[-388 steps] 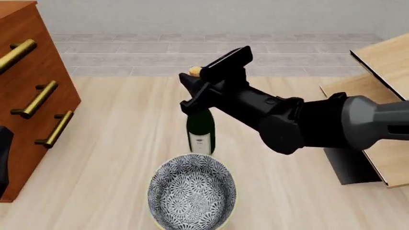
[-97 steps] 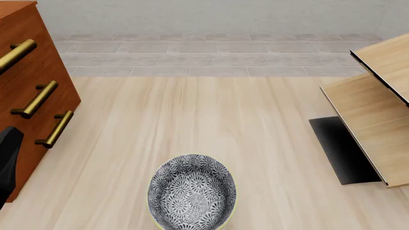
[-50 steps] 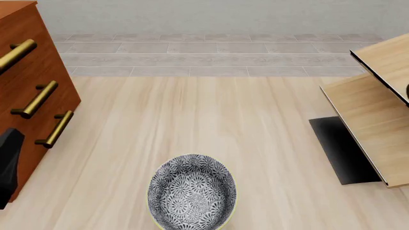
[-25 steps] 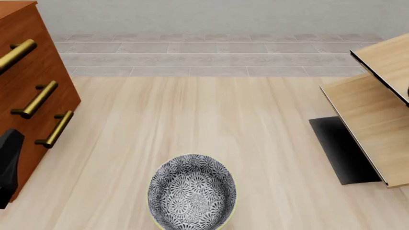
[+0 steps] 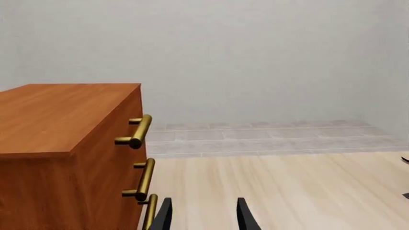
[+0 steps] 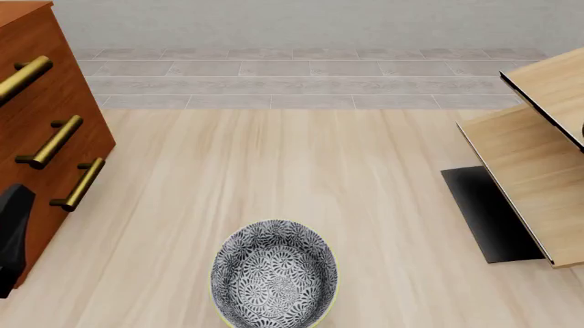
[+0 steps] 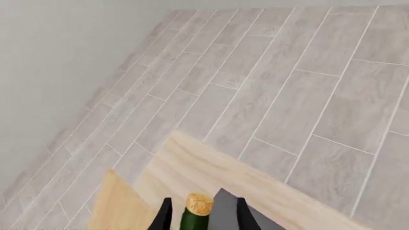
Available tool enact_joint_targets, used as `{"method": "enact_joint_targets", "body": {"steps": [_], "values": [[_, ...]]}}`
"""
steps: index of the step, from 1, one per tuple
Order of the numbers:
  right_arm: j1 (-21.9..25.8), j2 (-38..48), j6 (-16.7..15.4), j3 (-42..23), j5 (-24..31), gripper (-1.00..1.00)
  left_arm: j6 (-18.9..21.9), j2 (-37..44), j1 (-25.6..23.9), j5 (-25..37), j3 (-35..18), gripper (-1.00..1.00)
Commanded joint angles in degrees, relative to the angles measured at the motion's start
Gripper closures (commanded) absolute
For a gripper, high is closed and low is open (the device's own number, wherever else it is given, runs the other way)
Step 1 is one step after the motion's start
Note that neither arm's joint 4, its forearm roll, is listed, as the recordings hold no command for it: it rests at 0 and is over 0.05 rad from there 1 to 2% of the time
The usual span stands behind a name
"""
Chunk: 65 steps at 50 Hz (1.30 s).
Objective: Put the wine bottle on the wine rack.
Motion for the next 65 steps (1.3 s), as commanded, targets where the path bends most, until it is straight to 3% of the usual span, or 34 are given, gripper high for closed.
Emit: {"method": "enact_joint_targets", "body": {"steps": [1,65], "values": [[0.9,0.2,1.1,1.8,0.7,-1.0,0.0,0.0,0.1,0.1,-0.1,-1.0],[3.7,-12.0,3.9,-3.7,9.8,-1.0,0.2,0.0,-0.6,1.8,-2.6,-1.0]]}}
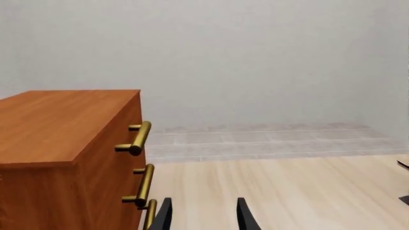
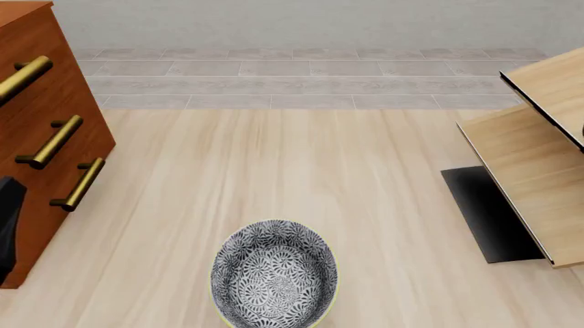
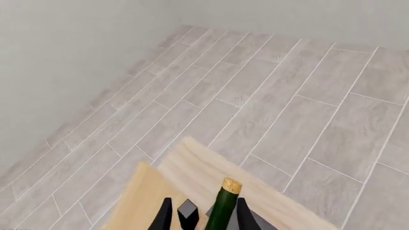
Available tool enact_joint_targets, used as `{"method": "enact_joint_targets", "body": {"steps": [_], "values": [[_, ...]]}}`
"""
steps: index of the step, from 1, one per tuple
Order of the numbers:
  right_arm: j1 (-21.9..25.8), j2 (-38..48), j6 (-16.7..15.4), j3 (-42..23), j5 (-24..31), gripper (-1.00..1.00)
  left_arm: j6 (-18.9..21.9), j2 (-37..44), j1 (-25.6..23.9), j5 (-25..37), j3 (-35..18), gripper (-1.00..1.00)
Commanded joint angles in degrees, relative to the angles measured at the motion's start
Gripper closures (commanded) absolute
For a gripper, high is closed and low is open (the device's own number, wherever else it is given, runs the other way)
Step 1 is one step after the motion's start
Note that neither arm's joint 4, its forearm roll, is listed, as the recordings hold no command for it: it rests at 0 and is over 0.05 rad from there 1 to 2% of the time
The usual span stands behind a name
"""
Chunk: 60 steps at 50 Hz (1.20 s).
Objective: Put the wine bottle on the wine rack.
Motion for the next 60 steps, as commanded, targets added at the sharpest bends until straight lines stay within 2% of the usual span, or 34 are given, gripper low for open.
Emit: {"method": "enact_joint_targets", "body": {"steps": [1,9,20,28,44,56,59,60], "values": [[1.2,-2.4,0.0,0.0,0.9,-1.0,0.1,0.0,-0.2,0.2,-0.3,-1.0],[3.0,-4.4,-0.8,1.1,0.6,-1.0,0.1,0.0,-0.2,0.4,-0.5,-1.0],[6.7,-7.9,-3.7,3.1,-0.3,-1.0,0.0,0.0,0.1,0.3,-0.3,-1.0],[12.1,-12.8,-6.7,5.5,-0.8,-1.0,-0.1,0.0,0.3,0.1,0.1,-1.0],[20.0,-19.8,-9.9,8.2,0.7,-1.0,-0.1,0.0,0.5,-0.1,0.2,-1.0],[26.3,-27.9,-13.5,13.1,-0.5,-1.0,-0.1,0.0,0.3,0.3,-0.3,-1.0],[27.3,-29.9,-15.3,14.2,-0.9,-1.0,0.0,0.0,0.3,0.4,-0.5,-1.0],[28.4,-31.0,-14.7,14.7,-0.6,-1.0,0.0,0.0,0.3,0.5,-0.6,-1.0]]}}
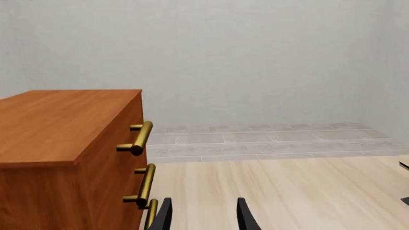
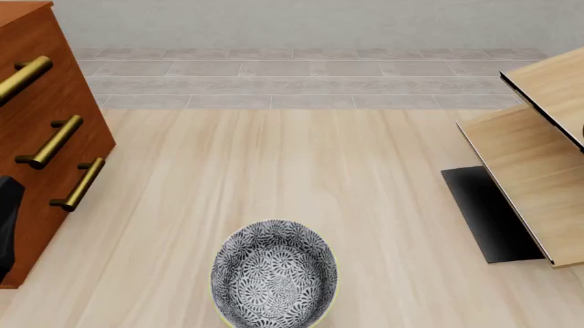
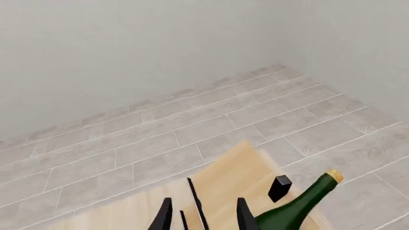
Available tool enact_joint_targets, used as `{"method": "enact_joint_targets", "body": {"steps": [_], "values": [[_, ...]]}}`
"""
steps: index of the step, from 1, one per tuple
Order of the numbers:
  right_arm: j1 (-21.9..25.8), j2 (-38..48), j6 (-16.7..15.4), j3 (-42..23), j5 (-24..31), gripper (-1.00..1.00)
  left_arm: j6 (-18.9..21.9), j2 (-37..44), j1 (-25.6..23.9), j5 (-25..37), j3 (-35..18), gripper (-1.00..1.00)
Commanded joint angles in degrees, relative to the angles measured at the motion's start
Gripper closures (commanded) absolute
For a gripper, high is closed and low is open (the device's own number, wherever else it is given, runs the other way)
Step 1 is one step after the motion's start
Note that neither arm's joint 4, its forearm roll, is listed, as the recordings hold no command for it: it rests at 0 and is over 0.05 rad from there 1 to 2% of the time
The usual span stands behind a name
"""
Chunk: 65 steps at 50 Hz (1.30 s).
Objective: Put the wine bottle on the wine rack.
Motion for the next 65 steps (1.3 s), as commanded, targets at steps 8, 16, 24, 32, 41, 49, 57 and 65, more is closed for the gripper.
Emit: {"method": "enact_joint_targets", "body": {"steps": [8,16,24,32,41,49,57,65], "values": [[8.6,-14.4,-6.1,6.3,-0.1,-1.0,0.3,0.0,-0.2,0.6,-0.8,-1.0],[12.7,-21.9,-10.3,9.4,1.3,-1.0,1.1,0.0,-0.8,1.2,-1.8,-1.0],[17.0,-27.8,-12.9,12.8,3.0,-1.0,1.9,0.0,-1.5,1.9,-2.8,-1.0],[20.5,-33.6,-15.1,14.7,5.7,-1.0,2.5,0.0,-2.0,2.8,-4.1,-1.0],[25.3,-39.2,-17.3,16.6,9.4,-1.0,2.9,0.0,-2.4,3.3,-4.5,-1.0],[28.5,-43.2,-19.6,17.2,12.1,-1.0,3.0,0.0,-2.5,3.6,-4.6,-1.0],[31.5,-46.2,-21.1,17.3,14.7,-1.0,3.1,0.0,-2.6,4.0,-4.9,-1.0],[35.1,-48.7,-22.5,16.9,17.5,-1.0,3.3,0.0,-2.1,10.5,-10.9,-1.0]]}}
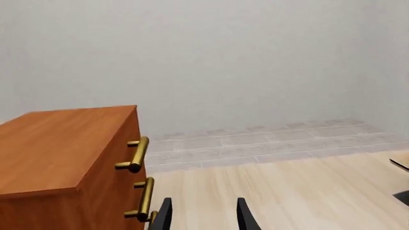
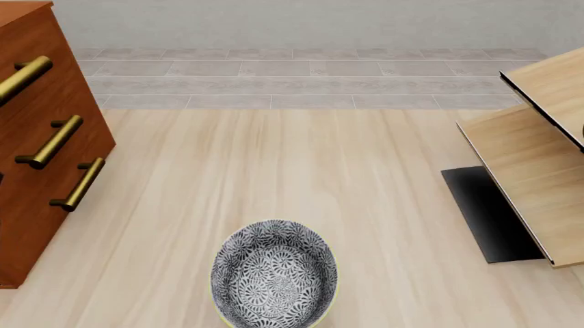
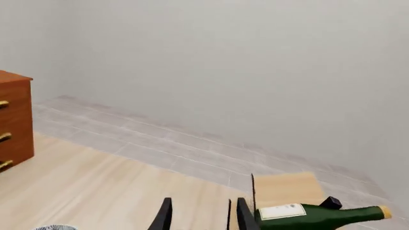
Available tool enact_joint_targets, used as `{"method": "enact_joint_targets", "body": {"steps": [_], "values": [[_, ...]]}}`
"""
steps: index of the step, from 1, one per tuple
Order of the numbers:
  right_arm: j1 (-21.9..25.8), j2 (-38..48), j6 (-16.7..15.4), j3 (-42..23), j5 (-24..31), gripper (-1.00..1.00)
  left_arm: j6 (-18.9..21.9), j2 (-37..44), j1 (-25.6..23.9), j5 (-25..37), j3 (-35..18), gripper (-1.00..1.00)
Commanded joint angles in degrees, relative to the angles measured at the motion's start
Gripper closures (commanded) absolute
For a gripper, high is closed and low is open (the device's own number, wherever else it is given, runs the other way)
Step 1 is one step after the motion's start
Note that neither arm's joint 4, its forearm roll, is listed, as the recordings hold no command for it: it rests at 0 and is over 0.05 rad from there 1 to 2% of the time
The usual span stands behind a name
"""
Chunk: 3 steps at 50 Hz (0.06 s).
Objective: Put the wine bottle on the wine rack.
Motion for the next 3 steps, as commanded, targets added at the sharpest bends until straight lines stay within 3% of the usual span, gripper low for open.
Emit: {"method": "enact_joint_targets", "body": {"steps": [1,3], "values": [[5.3,-3.9,-2.4,-0.2,3.6,-1.0,0.0,0.0,0.3,4.5,-4.0,-1.0],[6.0,-3.9,-2.7,-0.5,4.1,-1.0,-0.1,0.0,0.2,3.3,-2.7,-1.0]]}}
